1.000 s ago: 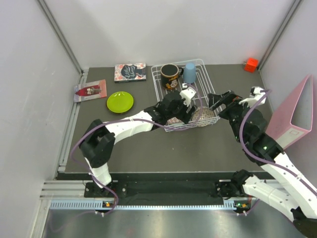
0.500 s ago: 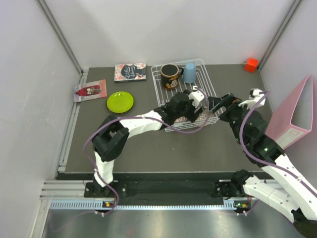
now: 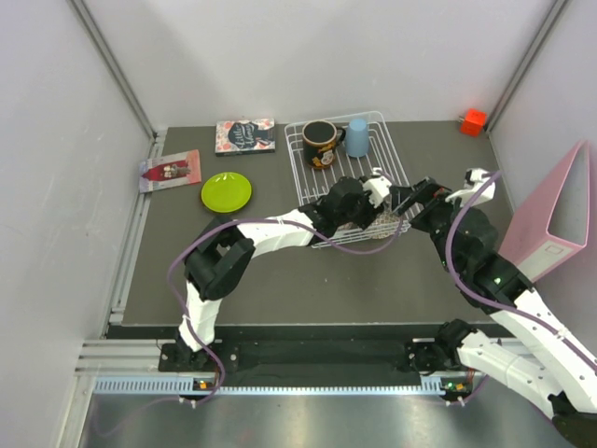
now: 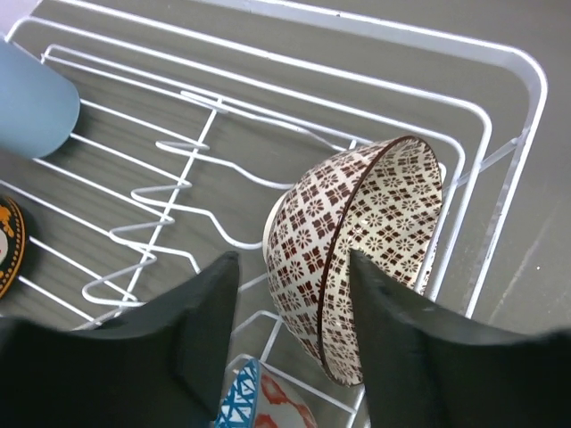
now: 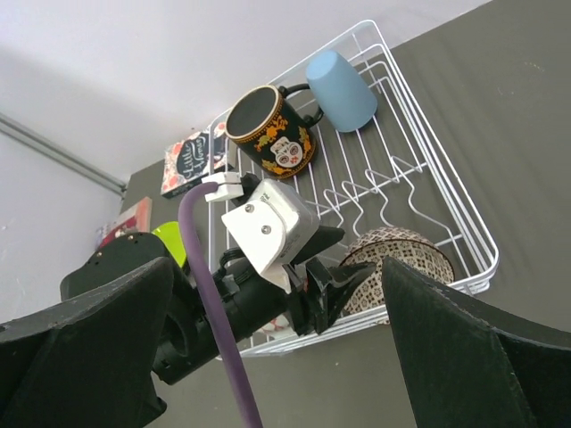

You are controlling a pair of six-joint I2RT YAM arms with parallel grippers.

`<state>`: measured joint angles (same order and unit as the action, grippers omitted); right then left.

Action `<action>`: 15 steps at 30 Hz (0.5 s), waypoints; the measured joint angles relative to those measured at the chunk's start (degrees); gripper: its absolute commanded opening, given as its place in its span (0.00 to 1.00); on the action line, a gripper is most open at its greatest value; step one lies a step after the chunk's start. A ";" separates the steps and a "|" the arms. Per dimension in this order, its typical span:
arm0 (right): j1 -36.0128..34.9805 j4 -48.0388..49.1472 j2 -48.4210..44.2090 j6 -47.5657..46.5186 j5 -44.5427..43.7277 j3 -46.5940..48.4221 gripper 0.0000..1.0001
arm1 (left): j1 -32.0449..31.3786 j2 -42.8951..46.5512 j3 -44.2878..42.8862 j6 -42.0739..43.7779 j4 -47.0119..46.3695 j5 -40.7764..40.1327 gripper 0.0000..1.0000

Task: Unload the mixed dishes from the dish rack
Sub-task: Pick up the bowl from the dish rack.

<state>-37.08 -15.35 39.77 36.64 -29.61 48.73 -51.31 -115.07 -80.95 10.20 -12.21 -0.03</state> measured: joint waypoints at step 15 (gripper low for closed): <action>0.02 -0.17 0.52 0.00 0.15 -0.87 1.00 | -0.66 -0.59 0.00 2.29 0.76 -3.69 0.07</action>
<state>-37.06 -15.53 40.29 36.64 -29.45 47.86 -51.96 -115.66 -80.95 12.49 -11.44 -3.73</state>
